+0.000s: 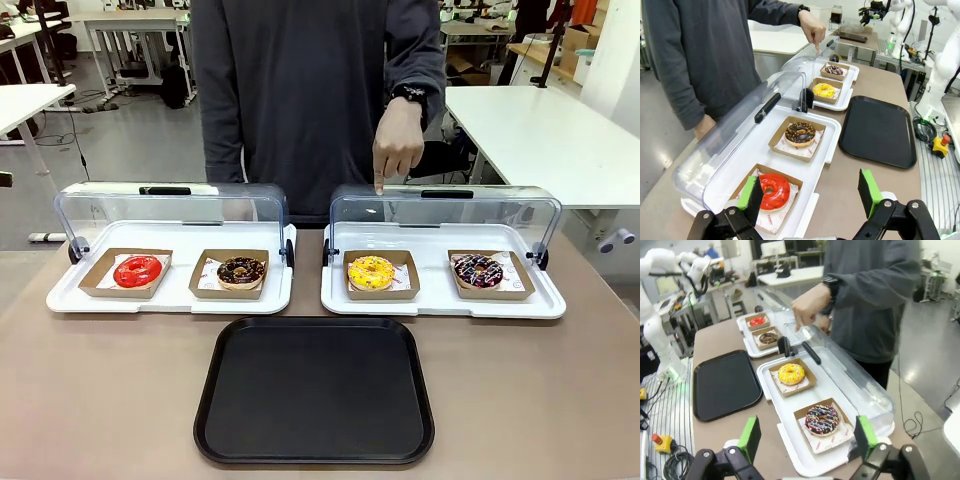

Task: Move the third donut from the left to the tray.
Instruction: Pick up the Paper togo box containing the Donut indicated by the person and place it on the Handle tray.

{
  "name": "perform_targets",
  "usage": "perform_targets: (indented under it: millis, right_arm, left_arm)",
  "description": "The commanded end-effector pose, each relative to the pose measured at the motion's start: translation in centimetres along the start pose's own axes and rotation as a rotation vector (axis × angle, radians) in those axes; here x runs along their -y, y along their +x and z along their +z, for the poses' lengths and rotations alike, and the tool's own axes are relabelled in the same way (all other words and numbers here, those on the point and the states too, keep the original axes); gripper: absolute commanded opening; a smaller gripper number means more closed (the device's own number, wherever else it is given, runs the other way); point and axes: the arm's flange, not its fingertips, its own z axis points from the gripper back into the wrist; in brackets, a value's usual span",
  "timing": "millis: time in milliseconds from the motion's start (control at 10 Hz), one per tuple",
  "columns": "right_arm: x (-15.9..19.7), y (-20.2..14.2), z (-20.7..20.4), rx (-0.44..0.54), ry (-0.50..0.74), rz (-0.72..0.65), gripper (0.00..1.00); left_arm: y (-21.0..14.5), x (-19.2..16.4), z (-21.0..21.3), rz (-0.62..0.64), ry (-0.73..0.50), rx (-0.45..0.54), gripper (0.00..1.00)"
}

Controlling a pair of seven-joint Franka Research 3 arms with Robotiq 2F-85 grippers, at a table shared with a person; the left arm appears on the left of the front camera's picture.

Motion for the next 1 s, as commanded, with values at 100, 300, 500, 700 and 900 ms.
perform_targets:
  millis: [100, 300, 500, 700, 900]
  right_arm:
    - [-2.8, 6.4, -6.8, -0.241, 0.087, 0.185, 1.0]
    - [-6.1, 8.5, -12.8, -0.431, 0.114, 0.289, 1.0]
    - [-9.0, 9.1, -18.5, -0.638, 0.031, 0.411, 1.0]
    - [-10.2, 7.9, -23.8, -0.786, -0.006, 0.431, 1.0]
    - [-11.7, 5.5, -28.4, -0.862, -0.114, 0.449, 1.0]
  left_arm:
    - [0.1, 0.1, 0.0, -0.002, -0.001, 0.006, 1.0]
    - [0.1, 0.1, 0.0, -0.002, -0.001, 0.006, 1.0]
    - [0.1, 0.1, 0.0, -0.002, -0.001, 0.006, 1.0]
    - [0.1, 0.1, 0.0, -0.002, -0.001, 0.006, 1.0]
    - [0.1, 0.1, 0.0, -0.002, -0.001, 0.006, 1.0]
